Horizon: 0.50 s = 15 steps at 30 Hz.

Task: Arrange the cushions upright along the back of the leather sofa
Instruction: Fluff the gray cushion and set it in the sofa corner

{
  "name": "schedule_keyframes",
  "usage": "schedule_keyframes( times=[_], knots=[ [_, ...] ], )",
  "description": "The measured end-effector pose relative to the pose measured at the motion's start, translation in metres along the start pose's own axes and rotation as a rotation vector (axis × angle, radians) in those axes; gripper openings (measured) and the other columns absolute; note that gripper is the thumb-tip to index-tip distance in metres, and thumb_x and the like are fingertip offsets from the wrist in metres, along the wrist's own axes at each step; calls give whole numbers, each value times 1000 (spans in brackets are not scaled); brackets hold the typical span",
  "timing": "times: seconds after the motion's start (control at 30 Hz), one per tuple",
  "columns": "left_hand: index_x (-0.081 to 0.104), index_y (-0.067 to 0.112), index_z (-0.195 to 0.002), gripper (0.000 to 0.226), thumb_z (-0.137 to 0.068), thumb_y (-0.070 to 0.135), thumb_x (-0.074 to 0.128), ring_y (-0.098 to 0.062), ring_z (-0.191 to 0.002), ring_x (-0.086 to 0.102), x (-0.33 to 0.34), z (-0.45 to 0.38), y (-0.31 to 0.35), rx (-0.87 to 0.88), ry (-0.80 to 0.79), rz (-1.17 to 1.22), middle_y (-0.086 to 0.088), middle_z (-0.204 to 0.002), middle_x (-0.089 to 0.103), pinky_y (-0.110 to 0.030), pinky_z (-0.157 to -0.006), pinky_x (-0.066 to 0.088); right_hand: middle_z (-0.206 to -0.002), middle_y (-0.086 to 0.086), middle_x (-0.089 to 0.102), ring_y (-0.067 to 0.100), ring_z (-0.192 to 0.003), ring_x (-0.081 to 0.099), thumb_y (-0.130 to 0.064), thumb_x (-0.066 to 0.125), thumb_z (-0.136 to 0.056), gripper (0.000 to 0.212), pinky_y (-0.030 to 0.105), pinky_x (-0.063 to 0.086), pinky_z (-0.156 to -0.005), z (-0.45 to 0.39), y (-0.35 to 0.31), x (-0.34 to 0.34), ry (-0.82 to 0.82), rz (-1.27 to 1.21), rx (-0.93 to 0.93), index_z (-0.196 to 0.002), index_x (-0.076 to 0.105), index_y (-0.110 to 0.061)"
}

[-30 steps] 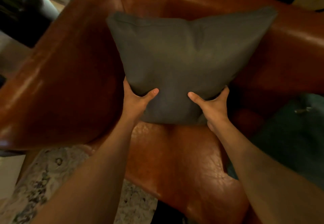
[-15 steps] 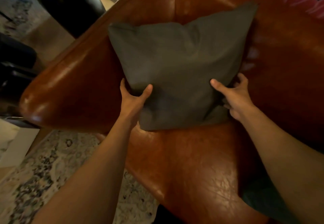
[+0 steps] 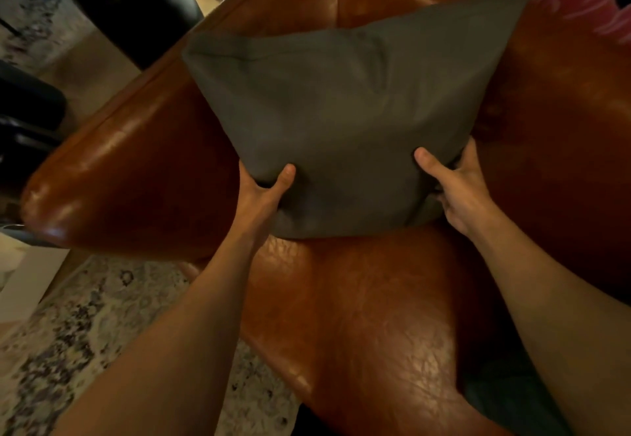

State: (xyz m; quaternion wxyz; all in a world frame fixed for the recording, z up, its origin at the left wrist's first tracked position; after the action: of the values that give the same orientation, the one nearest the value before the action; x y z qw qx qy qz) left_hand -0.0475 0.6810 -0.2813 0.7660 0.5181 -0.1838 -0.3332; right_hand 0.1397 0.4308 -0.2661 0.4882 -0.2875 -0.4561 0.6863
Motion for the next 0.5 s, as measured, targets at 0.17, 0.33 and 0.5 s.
schedule_keyframes(
  times=[0.17,0.33,0.5],
  knots=[
    [24,40,-155,88,-84,54,75,-18,-132,50,-1,-10,6,-73,57,-106,16,-144,47,-56,-109,46,-127,-23,55,8,-120,55,-60,85,-54,112,45,44,-107,-8,1,2,11,71,68,-150,32,-39],
    [26,47,-150,101,-66,76,73,-26,-138,48,-2,-9,6,-111,95,-140,13,-147,47,-56,-102,50,-127,-24,55,6,-117,55,-57,83,-60,105,40,45,-102,-12,7,4,3,64,89,-150,32,-39],
    [27,45,-151,97,-71,73,74,-23,-134,49,-1,-11,4,-101,103,-129,18,-138,46,-54,-101,48,-123,-26,56,5,-116,55,-57,84,-66,98,43,46,-105,-17,10,1,26,108,80,-149,32,-39]
  ],
)
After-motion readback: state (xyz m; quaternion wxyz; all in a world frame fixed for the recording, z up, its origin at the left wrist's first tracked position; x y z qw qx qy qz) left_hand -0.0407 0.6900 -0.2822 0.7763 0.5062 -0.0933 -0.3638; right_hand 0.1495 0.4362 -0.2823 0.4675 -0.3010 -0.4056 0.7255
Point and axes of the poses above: each hand's wrist, its own z-axis away from the middle knuckle, its own x-axis out of the palm, y = z × x, the point moved 6 cm from there along -z, towards the middle knuckle
